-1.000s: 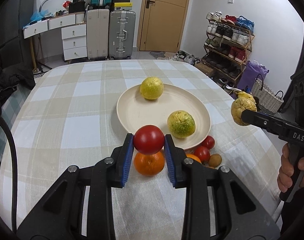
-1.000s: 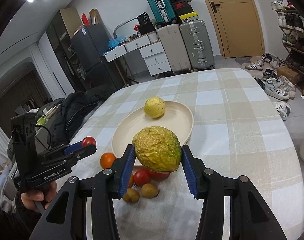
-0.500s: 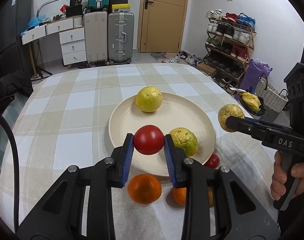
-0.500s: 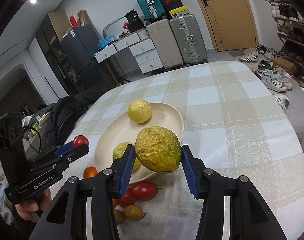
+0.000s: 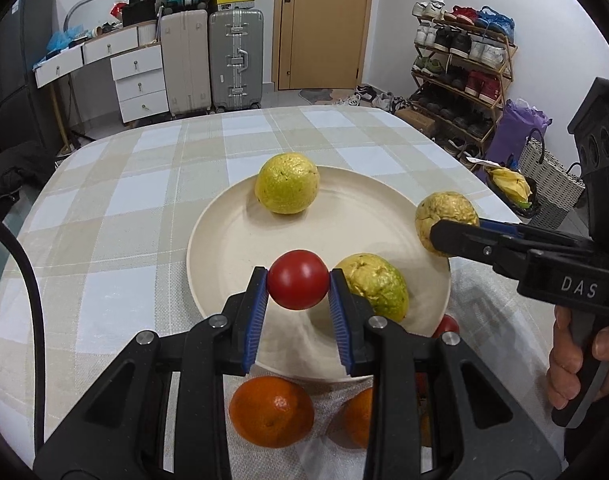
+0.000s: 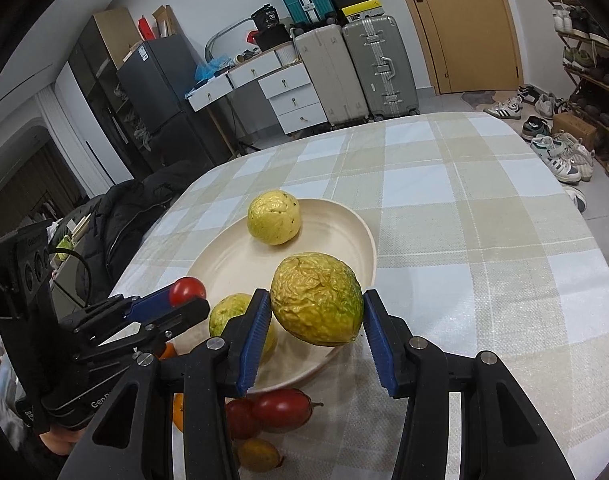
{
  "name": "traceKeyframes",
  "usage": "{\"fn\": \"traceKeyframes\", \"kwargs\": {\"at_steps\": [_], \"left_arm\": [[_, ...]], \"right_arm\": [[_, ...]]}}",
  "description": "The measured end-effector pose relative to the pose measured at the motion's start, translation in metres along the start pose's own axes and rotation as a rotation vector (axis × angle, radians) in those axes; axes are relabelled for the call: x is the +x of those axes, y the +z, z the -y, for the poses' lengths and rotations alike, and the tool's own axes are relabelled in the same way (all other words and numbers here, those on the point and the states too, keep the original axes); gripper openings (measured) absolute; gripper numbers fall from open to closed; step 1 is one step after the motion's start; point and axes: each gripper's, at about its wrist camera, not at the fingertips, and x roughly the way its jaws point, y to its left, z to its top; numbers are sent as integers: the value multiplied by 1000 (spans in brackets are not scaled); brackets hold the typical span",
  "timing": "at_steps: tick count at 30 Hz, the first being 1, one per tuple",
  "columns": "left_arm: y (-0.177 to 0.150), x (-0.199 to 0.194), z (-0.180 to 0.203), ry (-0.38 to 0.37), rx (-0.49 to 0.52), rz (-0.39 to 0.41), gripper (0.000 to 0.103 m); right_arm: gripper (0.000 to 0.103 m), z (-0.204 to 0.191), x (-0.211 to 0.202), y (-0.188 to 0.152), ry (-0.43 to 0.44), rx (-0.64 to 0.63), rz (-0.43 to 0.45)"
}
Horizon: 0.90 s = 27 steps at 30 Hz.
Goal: Organize fruits
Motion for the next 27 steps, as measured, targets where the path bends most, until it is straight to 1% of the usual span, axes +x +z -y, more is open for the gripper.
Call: {"fn": "traceKeyframes", "kwargs": {"at_steps": [11,15,19,20,22,24,25,27], "left_arm": [[-5,25,-8,2,-31,-65,28],[-5,23,-10,-3,-35,-57,28],[-7,12,-10,5,-16,-31,28],[-8,8,-11,5,-14,-26,30],[-11,-2,-15,4,-18,-15,41],[-16,-13,-19,16,-26,7,62],[-18,-19,-22,22,-30,17,66],[-23,-32,-27,26,-44,35,78]], "right_arm": [[48,-7,18,-1,5,-24,-31],[48,-9,19,-1,6,-19,-42],[49,-13,14,-4,-2,-37,-36],[50,-14,12,-5,-9,-42,-33],[51,-15,6,-8,-22,-55,-27],[56,-16,0,-10,-30,-65,-18],[60,-17,-5,-12,-34,-67,-17],[81,-19,-14,-18,-34,-65,-3]]}}
